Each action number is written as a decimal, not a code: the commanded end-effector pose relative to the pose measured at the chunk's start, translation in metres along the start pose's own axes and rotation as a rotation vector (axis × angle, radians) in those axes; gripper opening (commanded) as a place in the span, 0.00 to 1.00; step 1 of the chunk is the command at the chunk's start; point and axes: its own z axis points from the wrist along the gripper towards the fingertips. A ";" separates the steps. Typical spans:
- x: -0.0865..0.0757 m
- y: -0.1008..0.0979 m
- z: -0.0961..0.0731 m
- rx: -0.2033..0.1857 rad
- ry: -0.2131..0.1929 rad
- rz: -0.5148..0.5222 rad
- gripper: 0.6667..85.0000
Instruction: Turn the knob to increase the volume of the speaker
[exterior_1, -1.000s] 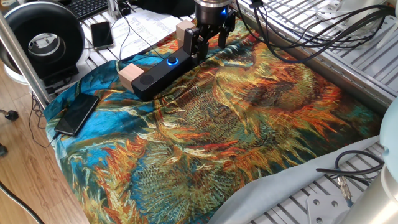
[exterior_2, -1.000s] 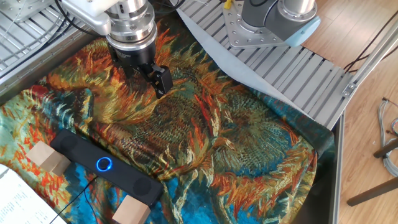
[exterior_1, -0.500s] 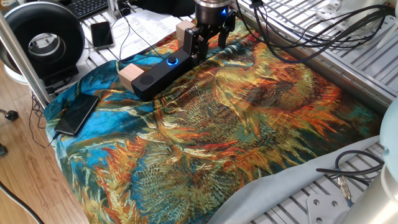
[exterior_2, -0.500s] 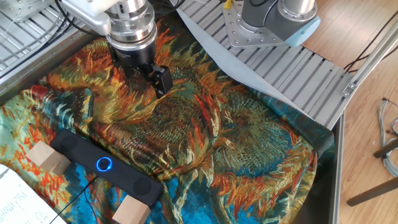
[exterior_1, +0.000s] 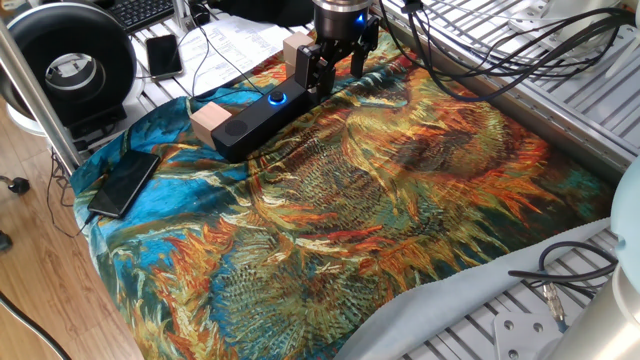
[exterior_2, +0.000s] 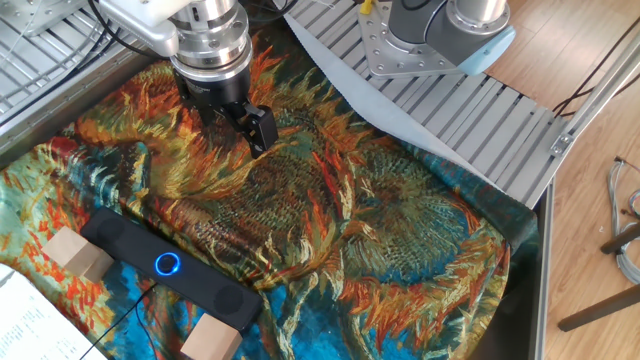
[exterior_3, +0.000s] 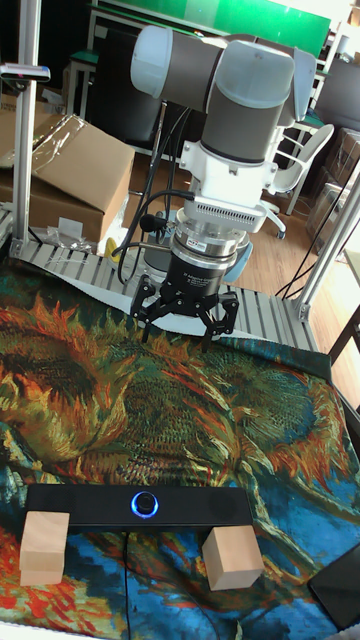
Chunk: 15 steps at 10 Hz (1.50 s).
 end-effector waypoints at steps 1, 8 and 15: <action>0.000 0.002 0.000 0.000 0.000 0.000 0.99; -0.032 0.018 -0.001 -0.043 -0.122 0.090 0.02; -0.035 0.021 -0.001 -0.022 -0.060 -0.065 0.03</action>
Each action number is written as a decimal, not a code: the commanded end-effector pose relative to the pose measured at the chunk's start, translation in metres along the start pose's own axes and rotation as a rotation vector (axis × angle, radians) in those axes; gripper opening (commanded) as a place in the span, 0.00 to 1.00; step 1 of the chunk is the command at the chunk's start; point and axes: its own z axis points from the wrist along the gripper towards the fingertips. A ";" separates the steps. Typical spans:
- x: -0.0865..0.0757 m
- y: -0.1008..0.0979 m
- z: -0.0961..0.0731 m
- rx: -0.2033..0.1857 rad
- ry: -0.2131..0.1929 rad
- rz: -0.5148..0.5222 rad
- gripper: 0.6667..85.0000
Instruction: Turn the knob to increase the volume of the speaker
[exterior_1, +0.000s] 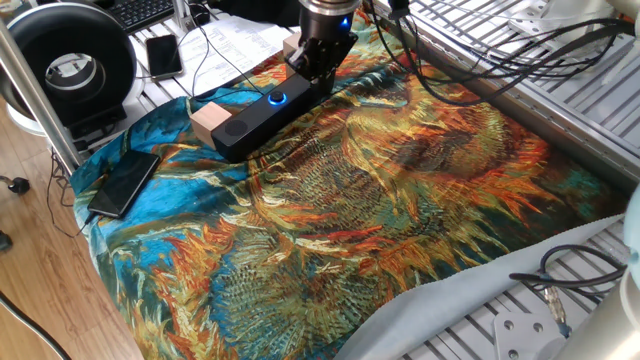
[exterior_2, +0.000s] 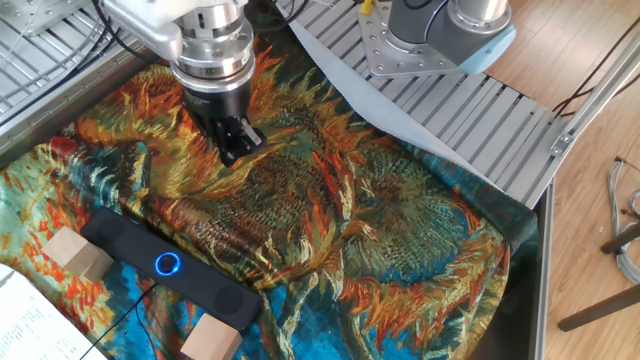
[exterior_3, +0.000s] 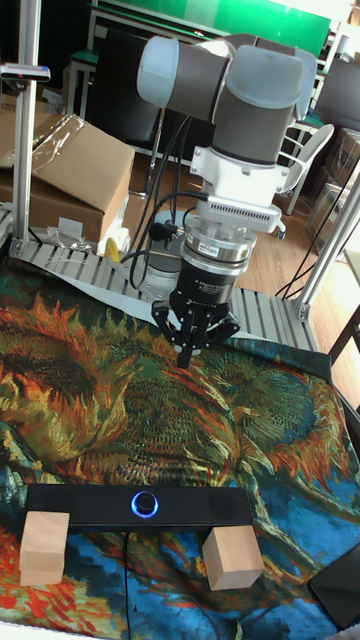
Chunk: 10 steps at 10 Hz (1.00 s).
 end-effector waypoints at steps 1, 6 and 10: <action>-0.012 0.007 0.002 -0.021 0.015 -0.062 0.04; -0.043 0.019 0.005 -0.038 -0.006 -0.084 0.05; -0.056 0.012 0.006 -0.017 -0.032 -0.085 0.04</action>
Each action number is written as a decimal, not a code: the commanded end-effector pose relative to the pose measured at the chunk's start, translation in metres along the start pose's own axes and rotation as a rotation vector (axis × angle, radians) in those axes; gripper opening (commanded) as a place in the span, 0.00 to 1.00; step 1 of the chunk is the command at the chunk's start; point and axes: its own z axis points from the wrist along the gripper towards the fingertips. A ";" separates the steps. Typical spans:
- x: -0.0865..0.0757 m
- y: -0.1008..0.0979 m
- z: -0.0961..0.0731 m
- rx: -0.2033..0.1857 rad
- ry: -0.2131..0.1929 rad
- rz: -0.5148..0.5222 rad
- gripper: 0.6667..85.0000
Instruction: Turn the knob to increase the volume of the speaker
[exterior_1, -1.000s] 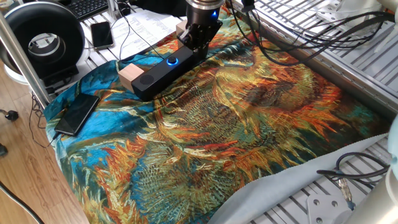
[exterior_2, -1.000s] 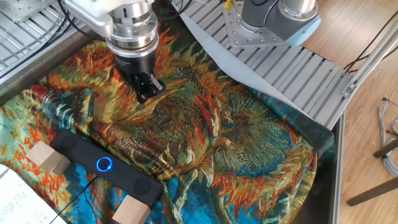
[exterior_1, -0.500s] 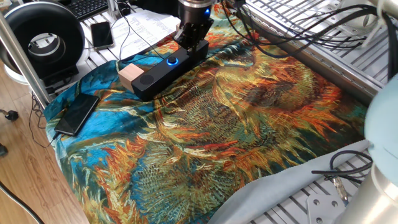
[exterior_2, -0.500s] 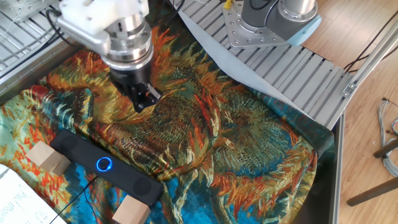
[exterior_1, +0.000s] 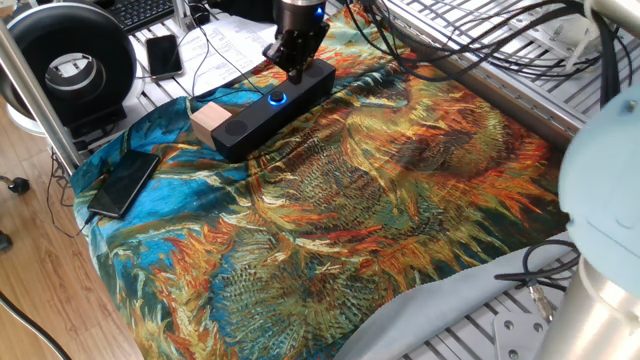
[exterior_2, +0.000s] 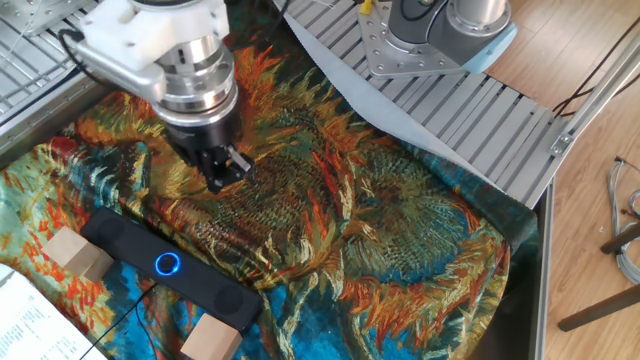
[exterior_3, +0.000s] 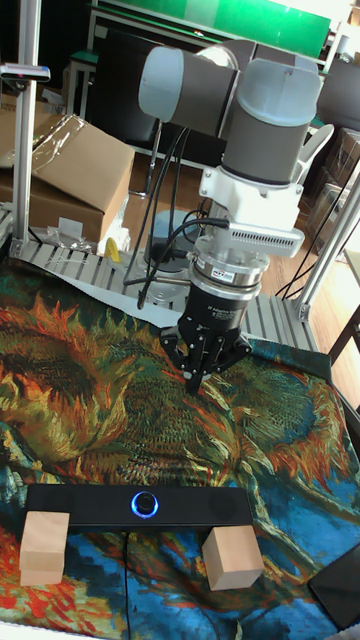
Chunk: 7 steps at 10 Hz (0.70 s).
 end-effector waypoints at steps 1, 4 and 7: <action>-0.009 -0.001 -0.002 -0.013 -0.011 0.017 0.04; -0.009 0.003 -0.002 -0.028 -0.011 0.033 0.02; -0.024 0.007 -0.003 -0.046 -0.071 0.033 0.01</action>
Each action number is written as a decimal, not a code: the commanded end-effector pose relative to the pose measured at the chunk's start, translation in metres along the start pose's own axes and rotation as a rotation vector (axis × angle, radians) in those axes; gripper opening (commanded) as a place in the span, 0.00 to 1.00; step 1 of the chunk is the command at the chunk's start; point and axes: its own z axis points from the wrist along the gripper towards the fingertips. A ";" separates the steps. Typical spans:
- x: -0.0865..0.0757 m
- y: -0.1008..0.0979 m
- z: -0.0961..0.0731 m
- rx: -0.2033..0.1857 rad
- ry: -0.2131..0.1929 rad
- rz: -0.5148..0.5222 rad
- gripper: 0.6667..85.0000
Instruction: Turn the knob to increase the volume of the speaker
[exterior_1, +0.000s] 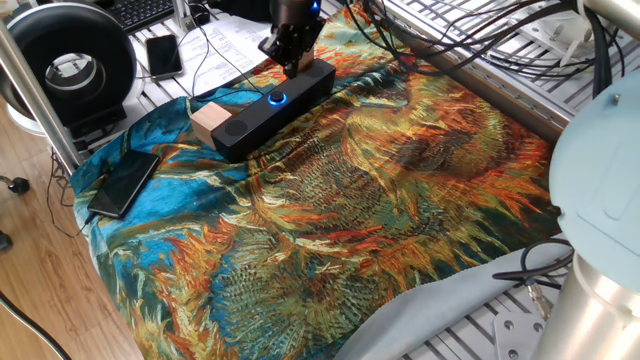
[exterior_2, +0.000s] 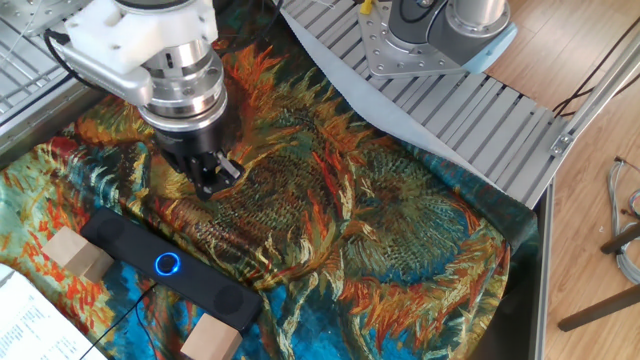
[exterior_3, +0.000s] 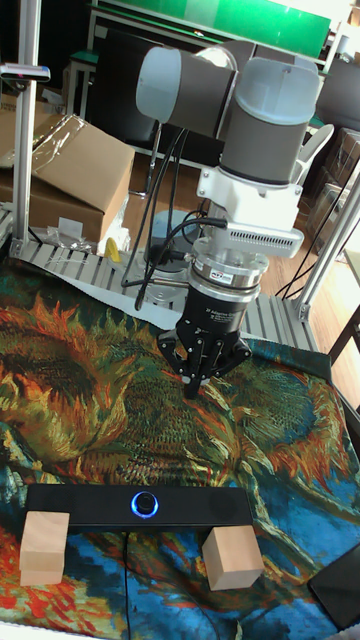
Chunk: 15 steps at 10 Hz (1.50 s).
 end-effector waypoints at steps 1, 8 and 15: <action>-0.015 0.027 -0.003 -0.113 -0.052 0.086 0.01; -0.004 -0.004 0.000 0.009 -0.008 0.104 0.11; -0.013 -0.014 0.025 0.002 0.030 -0.119 0.41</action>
